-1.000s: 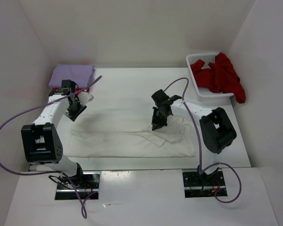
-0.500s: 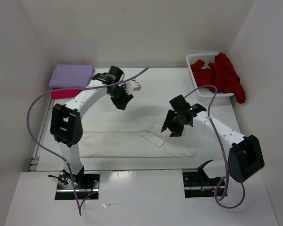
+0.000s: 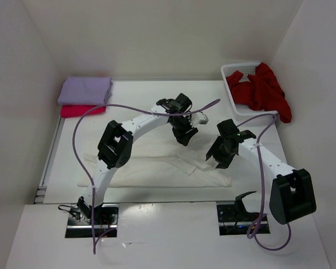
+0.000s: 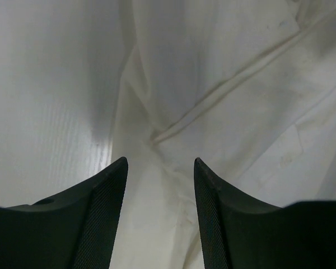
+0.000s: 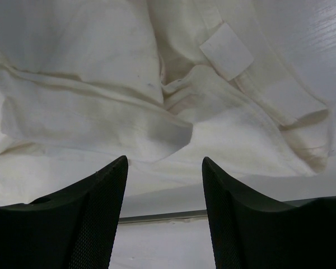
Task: Fold and stack the t-shirts
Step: Fold the other side of the tshirt into a rectangle, then rotate the tshirt 90 degrees
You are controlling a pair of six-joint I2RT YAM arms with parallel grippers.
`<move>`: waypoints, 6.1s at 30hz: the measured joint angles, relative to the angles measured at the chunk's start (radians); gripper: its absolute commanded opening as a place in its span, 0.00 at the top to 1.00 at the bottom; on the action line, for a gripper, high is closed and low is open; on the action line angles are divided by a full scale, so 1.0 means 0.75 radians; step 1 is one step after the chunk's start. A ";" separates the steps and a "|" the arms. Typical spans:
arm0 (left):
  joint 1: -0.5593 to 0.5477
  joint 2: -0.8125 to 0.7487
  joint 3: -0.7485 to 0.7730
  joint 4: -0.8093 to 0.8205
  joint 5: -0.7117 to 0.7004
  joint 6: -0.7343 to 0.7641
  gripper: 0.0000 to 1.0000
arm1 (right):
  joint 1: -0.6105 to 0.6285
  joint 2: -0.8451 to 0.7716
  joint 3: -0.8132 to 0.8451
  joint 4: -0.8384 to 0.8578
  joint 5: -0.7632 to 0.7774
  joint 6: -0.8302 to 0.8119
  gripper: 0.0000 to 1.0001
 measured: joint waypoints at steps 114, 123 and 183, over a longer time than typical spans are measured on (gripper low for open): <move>1.266 -0.389 -0.815 -0.087 -0.361 0.175 0.55 | -0.287 0.507 0.255 0.302 0.165 -0.196 1.00; 1.280 -0.376 -0.798 -0.103 -0.335 0.150 0.54 | -0.392 0.546 0.214 0.307 0.068 -0.189 0.44; 1.501 -0.539 -0.839 -0.279 -0.453 0.256 0.45 | 0.021 1.332 2.163 -0.350 0.549 -0.588 0.09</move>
